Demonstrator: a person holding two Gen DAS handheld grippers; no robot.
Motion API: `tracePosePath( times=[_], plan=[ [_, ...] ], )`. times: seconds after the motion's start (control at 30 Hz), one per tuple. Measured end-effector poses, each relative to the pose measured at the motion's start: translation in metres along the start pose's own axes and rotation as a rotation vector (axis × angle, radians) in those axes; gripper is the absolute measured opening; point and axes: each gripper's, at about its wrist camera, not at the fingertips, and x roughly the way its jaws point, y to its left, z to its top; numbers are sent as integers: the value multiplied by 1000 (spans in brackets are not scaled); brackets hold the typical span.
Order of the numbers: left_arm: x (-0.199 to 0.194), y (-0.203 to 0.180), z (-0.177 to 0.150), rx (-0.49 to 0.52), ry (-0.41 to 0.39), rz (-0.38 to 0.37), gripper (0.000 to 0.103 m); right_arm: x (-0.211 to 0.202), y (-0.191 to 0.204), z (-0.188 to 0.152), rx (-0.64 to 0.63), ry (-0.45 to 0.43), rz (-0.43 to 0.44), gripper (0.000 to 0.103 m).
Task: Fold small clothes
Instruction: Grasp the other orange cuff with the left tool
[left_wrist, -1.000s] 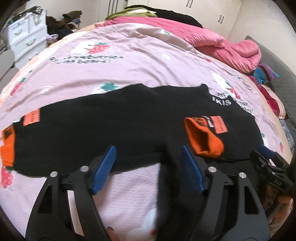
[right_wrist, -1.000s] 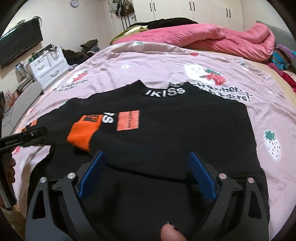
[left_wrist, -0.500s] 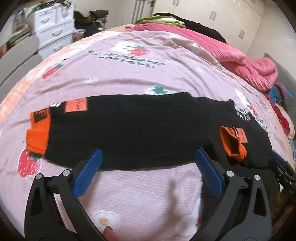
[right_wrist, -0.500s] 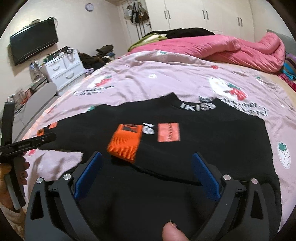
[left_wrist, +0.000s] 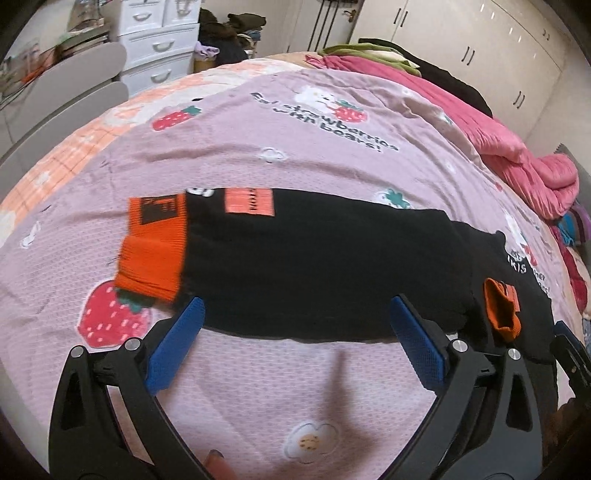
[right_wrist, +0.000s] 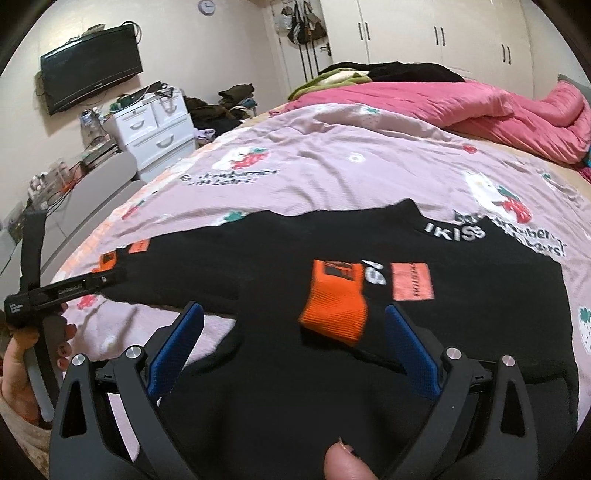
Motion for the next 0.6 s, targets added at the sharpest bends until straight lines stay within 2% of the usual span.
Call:
tracePosePath(
  times=[0.33, 0.6],
  plan=[
    [-3, 39, 2, -75, -1, 30, 94, 19, 52, 3, -53, 37, 51, 98],
    [5, 76, 3, -153, 9, 70, 94, 32, 75, -6, -66, 63, 76, 98]
  ],
)
